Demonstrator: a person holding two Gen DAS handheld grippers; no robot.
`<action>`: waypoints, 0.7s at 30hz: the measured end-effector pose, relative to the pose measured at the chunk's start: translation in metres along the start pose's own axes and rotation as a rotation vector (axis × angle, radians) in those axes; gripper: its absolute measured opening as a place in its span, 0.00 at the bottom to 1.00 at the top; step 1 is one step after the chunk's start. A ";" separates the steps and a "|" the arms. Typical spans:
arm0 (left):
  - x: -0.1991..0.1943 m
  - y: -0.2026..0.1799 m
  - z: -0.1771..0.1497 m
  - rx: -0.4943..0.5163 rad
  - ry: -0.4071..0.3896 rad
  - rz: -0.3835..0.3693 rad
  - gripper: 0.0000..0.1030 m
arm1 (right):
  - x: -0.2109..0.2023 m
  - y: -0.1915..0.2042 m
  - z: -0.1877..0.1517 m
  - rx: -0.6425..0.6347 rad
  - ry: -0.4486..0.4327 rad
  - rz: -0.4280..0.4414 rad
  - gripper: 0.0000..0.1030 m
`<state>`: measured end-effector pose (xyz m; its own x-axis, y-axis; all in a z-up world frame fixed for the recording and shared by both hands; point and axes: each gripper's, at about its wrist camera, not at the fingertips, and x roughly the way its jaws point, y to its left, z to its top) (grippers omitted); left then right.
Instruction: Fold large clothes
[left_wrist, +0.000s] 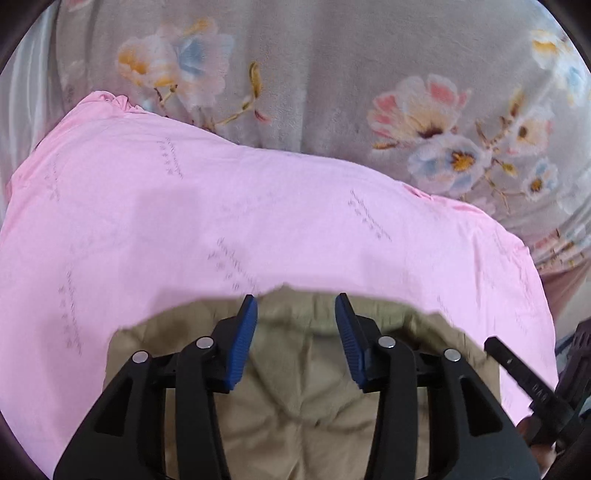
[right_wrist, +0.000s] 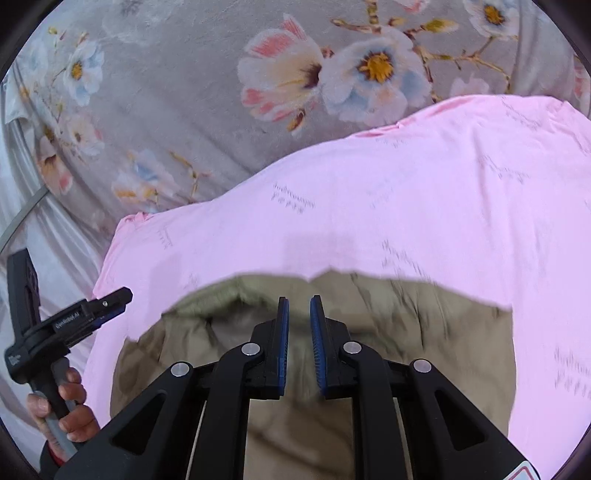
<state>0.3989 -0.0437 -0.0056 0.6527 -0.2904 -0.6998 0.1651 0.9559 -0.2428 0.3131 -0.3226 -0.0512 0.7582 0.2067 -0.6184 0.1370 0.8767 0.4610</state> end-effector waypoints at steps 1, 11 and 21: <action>0.013 -0.004 0.012 -0.024 0.017 0.007 0.41 | 0.012 0.002 0.008 0.014 0.006 -0.001 0.14; 0.100 -0.015 -0.023 0.089 0.260 0.107 0.24 | 0.077 0.029 -0.022 -0.206 0.246 -0.087 0.14; 0.089 -0.013 -0.081 0.233 0.112 0.174 0.20 | 0.072 -0.005 -0.041 -0.178 0.193 -0.124 0.05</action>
<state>0.3951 -0.0856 -0.1189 0.6024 -0.1124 -0.7902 0.2321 0.9719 0.0387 0.3410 -0.2942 -0.1236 0.6052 0.1567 -0.7805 0.0945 0.9594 0.2659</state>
